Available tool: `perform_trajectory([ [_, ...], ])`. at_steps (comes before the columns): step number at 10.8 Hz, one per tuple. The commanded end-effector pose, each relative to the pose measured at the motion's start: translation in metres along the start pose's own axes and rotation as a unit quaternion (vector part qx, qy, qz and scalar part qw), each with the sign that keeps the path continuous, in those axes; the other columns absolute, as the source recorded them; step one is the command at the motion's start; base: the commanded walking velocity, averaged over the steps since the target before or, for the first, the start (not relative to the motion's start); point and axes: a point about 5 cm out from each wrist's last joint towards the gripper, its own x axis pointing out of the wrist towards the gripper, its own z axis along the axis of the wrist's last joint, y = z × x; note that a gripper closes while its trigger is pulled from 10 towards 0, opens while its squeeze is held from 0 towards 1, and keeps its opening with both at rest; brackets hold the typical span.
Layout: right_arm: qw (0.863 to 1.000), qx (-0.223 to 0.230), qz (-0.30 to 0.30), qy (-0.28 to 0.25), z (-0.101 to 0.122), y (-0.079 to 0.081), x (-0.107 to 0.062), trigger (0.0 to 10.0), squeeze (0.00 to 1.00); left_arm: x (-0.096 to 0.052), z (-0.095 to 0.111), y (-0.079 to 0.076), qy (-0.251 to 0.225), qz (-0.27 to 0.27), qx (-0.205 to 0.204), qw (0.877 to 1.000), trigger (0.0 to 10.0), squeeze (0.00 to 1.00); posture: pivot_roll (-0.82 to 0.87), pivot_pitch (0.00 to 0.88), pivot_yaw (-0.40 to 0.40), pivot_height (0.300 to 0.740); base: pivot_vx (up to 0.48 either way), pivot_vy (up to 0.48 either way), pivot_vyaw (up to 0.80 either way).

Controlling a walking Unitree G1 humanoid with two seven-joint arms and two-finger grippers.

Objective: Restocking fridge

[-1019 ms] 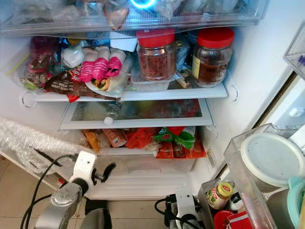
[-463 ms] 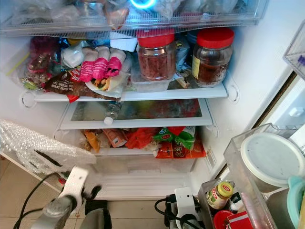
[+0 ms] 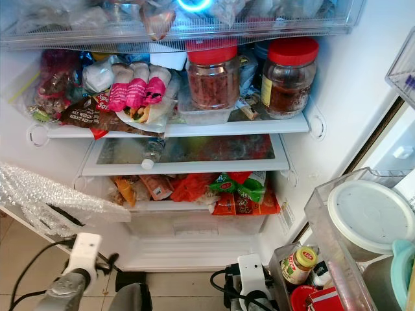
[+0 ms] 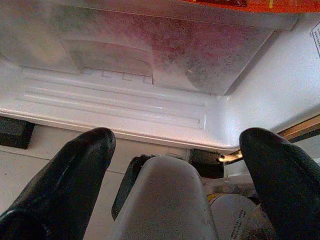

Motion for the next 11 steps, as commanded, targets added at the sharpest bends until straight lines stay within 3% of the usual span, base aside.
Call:
perform_trajectory([
  [1, 0.998, 0.006, 0.000, 0.063, -0.030, 0.002, -0.012, 10.0, 0.00, -0.001, -0.001, 0.001, -0.002, 0.001, -0.004, 1.000, 10.0, 0.00, -0.12, 0.084, 0.040, 0.610, 0.000, 0.000, 0.00],
  [4, 0.998, 0.005, 0.001, 0.063, -0.030, 0.002, -0.012, 10.0, 0.00, 0.001, 0.003, -0.006, -0.017, -0.008, -0.008, 1.000, 10.0, 0.00, -0.12, 0.088, 0.039, 0.610, 0.000, 0.000, 0.00],
  [11, 0.998, 0.003, 0.000, 0.064, -0.030, 0.001, -0.012, 10.0, 0.00, 0.002, 0.003, -0.012, -0.028, -0.020, -0.009, 0.999, 10.0, 0.00, -0.13, 0.089, 0.035, 0.610, -0.316, 0.000, 0.00],
])
